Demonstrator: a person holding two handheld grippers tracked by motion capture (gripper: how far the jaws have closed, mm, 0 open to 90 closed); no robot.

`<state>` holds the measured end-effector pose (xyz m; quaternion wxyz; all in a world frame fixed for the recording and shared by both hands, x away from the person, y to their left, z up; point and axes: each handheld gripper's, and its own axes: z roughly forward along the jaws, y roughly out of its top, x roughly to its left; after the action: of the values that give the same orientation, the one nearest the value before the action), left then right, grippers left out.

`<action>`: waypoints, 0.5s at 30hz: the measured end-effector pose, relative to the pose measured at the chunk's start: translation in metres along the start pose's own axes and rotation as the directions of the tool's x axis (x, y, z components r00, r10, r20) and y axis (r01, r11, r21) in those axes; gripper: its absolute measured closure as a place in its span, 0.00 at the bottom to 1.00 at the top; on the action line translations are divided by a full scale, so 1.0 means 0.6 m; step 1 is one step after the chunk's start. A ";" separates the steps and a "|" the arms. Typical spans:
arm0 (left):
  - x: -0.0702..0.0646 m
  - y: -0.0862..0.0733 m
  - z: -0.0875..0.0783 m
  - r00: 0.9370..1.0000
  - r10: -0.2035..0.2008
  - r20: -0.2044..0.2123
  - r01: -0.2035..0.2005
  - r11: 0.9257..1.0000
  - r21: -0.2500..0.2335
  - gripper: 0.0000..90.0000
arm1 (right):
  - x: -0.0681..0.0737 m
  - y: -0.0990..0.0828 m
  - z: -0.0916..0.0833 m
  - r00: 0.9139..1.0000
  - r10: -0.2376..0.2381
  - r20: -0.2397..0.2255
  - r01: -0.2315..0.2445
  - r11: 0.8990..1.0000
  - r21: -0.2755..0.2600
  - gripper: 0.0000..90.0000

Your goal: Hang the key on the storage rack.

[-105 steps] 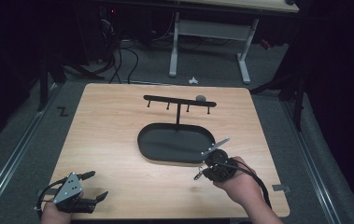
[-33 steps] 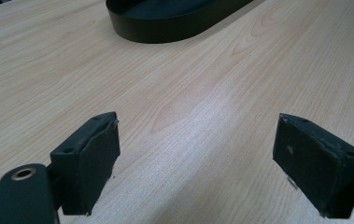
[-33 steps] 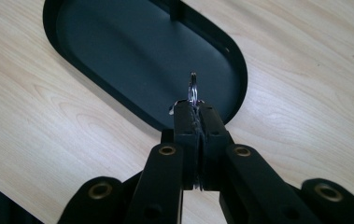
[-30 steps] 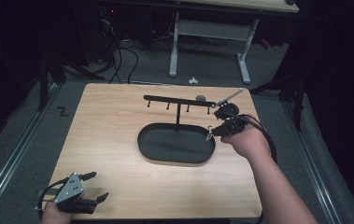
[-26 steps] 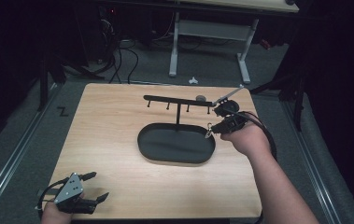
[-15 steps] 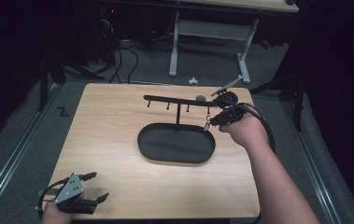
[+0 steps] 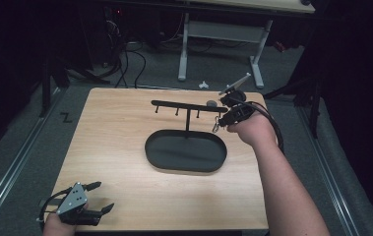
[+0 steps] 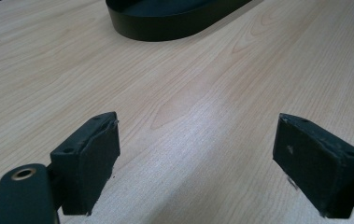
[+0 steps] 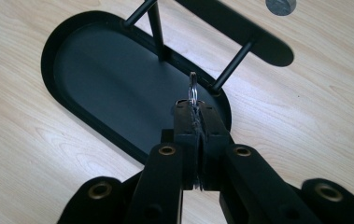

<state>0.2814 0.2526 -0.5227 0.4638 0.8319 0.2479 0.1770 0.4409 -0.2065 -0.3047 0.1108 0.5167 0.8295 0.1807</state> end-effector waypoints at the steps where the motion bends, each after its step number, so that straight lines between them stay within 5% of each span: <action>1: 0.000 0.000 0.000 1.000 -0.001 0.000 0.001 1.000 0.000 0.17 | -0.003 0.001 0.000 1.000 -0.001 0.001 0.001 1.000 0.000 0.98; 15: -0.001 -0.001 -0.001 1.000 -0.003 0.000 0.003 1.000 0.002 0.17 | -0.034 0.015 0.020 0.998 0.060 -0.012 -0.060 0.998 0.005 0.98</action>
<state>0.2807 0.2531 -0.5232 0.4632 0.8321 0.2491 0.1760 0.4617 -0.2192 -0.3118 0.0990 0.5404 0.8148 0.1850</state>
